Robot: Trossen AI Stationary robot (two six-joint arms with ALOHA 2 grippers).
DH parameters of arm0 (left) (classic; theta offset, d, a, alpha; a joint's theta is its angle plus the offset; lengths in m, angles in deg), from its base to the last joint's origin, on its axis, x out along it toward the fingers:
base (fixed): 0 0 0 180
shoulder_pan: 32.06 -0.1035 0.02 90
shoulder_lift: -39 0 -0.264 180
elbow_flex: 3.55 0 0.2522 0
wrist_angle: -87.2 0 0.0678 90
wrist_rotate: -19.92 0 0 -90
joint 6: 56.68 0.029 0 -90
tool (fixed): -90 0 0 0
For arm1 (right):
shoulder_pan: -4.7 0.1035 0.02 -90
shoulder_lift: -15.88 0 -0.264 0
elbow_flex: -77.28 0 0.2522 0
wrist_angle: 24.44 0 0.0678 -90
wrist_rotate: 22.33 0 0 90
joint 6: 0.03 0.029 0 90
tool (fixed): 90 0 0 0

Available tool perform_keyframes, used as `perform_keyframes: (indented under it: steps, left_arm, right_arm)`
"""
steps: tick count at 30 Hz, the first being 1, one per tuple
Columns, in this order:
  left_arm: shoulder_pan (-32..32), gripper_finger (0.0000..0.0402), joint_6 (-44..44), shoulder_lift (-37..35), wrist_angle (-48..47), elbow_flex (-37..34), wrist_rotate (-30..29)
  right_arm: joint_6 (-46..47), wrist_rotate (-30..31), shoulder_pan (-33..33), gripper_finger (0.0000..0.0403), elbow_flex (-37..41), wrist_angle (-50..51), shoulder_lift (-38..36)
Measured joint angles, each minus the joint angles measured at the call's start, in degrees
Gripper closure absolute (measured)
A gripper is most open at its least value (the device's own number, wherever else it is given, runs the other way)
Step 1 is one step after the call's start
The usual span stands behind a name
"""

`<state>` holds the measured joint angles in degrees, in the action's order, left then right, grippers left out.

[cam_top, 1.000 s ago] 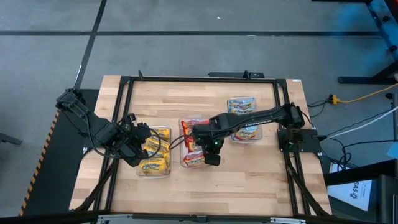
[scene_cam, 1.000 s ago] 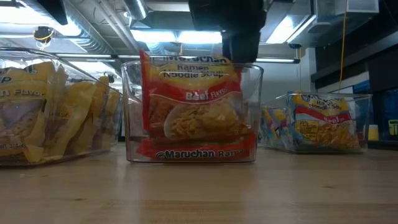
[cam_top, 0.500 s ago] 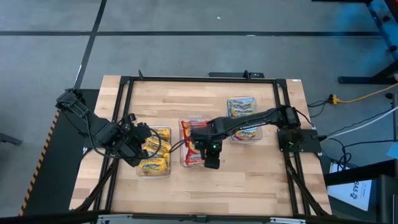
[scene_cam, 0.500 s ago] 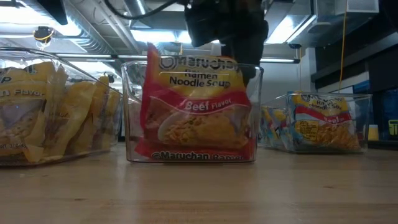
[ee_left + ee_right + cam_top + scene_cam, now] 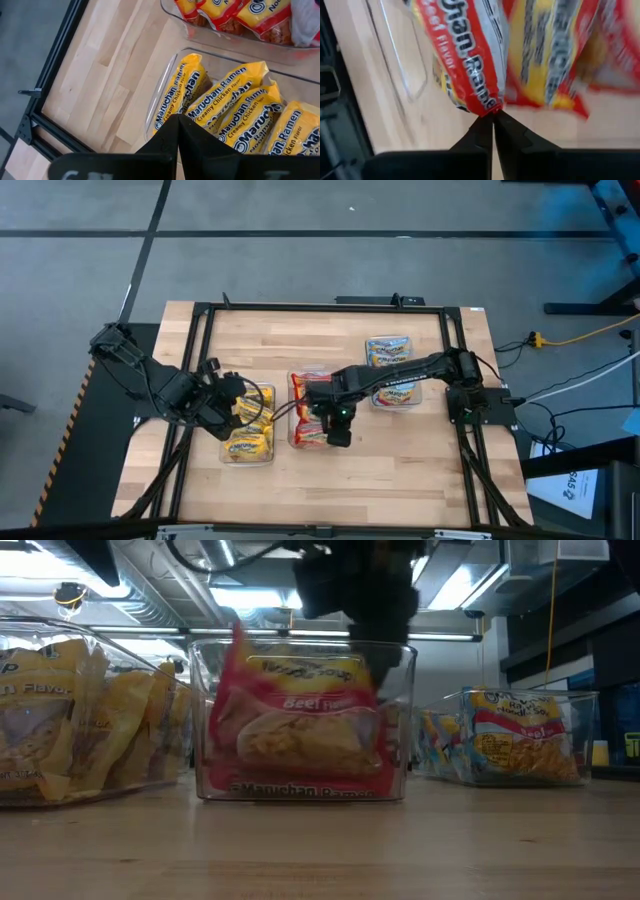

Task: Sort Maruchan noodles
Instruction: Put the red noodle pack into the middle transparent bin

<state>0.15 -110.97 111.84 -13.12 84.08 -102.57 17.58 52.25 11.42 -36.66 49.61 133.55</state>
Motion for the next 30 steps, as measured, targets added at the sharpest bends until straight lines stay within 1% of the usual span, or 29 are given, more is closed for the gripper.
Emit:
perform_keyframes:
  steps: [3,8,13,15,19,23,26,30]
  left_arm:
    - [0.0,0.0399,0.9,0.0,0.0,0.0,0.0]
    - [0.0,0.0399,0.9,0.0,0.0,0.0,0.0]
    - [0.0,0.0399,0.9,0.0,0.0,0.0,0.0]
    - [0.0,0.0399,1.0,0.0,0.0,0.0,-0.1]
    - [0.0,0.0399,1.0,0.0,0.0,0.0,-1.3]
    - [0.0,0.0399,1.0,0.0,0.0,0.0,-1.5]
    - [0.0,0.0399,1.0,0.0,0.0,0.0,-1.5]
    - [0.0,0.0399,1.0,0.0,0.0,0.0,-1.5]
  right_arm:
    - [0.0,-2.8,0.0,0.0374,0.0,4.1,0.0]
    - [-0.1,-1.5,0.0,0.0343,0.0,4.0,0.0]
    - [0.8,-2.1,0.0,0.0306,0.0,6.5,0.0]
    - [1.0,-1.4,0.0,0.0298,0.0,9.1,0.0]
    - [1.7,3.1,-0.6,0.0293,0.0,11.1,0.0]
    - [2.0,0.1,-2.0,0.0293,-1.6,12.0,0.0]
    - [2.1,-2.0,-2.7,0.0292,-4.7,12.2,0.0]
    - [3.5,-6.6,-3.1,0.0292,-10.0,15.9,-0.1]
